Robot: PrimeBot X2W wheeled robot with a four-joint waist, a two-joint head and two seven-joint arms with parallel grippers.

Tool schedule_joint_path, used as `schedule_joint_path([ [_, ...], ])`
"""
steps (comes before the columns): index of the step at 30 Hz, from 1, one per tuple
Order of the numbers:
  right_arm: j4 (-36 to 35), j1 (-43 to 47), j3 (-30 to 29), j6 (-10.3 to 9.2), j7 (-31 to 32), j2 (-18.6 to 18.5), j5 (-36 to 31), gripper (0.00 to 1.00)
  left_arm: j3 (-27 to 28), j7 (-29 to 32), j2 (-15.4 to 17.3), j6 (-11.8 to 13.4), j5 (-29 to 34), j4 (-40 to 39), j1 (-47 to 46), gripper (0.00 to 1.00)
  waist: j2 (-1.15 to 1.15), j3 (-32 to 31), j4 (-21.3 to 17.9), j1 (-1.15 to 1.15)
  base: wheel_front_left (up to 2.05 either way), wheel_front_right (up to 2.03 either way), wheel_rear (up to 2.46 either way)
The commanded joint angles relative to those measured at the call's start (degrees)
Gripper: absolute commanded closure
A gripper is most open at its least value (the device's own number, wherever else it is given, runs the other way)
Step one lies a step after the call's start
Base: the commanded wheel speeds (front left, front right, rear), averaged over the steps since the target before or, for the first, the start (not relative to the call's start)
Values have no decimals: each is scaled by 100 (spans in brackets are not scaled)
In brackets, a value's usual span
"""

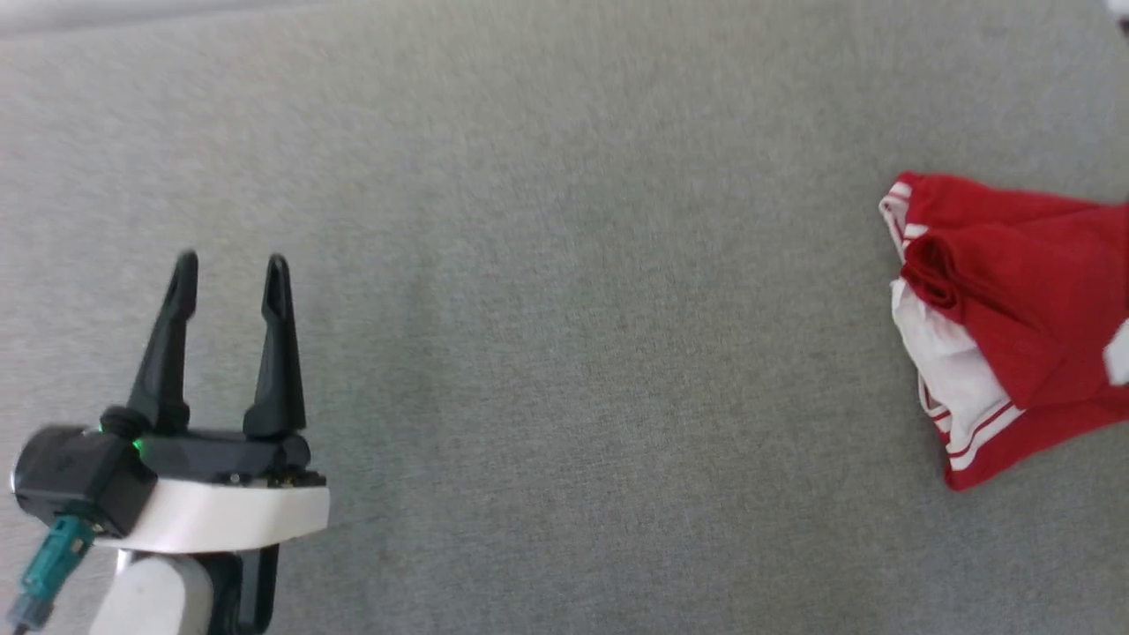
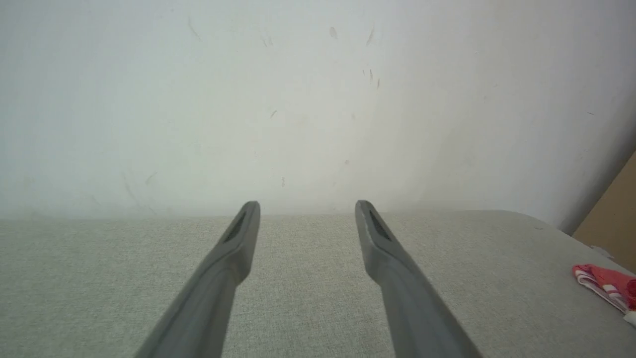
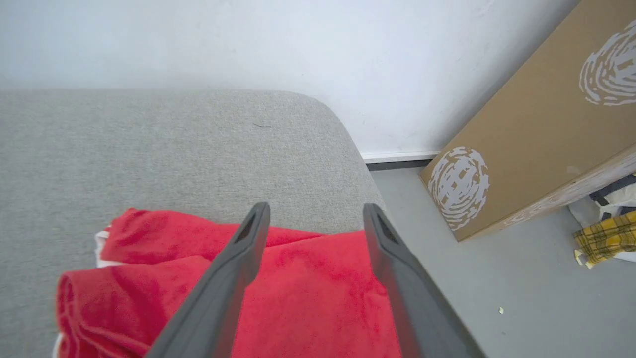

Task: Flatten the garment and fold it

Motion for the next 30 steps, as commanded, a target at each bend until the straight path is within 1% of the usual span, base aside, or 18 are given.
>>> schedule_joint_path([
  [1, -194, 195, 79, -5, -139, 112, 120, 0, 3, -23, -35, -21, -40, 75, 113, 0, 0, -575, 211, 1, 0, 0, 0],
  [6, -746, 658, 435, -5, -587, 414, 306, 0, 33, -25, -77, 61, 130, 164, 280, 0, 0, -982, 322, 1, 0, 0, 0],
  [11, -977, 986, 788, -5, -1306, 736, 378, 0, 19, -26, -112, 116, 324, 279, 527, 0, 0, -1358, 377, 1, 0, 0, 0],
  [15, -922, 1220, 1007, -5, -1903, 903, 344, 0, -22, -26, -200, 164, 435, 394, 713, 0, 0, -1647, 454, 1, 0, 0, 0],
  [19, -773, 1493, 1229, -5, -2306, 994, 233, 0, -105, -26, -307, 173, 506, 537, 905, 0, 0, -1911, 528, 1, 0, 0, 0],
  [22, -658, 1729, 1237, -5, -2575, 1042, 175, 0, -209, -27, -398, 149, 541, 698, 1049, 0, 0, -2090, 583, 1, 0, 0, 0],
  [24, -572, 1883, 1293, -5, -2693, 1055, 127, 0, -244, -27, -474, 157, 563, 755, 1138, 0, 0, -2174, 600, 1, 0, 0, 0],
  [30, -156, 2192, 1197, -5, -2930, 1061, 362, 0, -267, -27, -602, 96, 627, 920, 1303, 0, 0, -2279, 628, 1, 0, 0, 0],
])
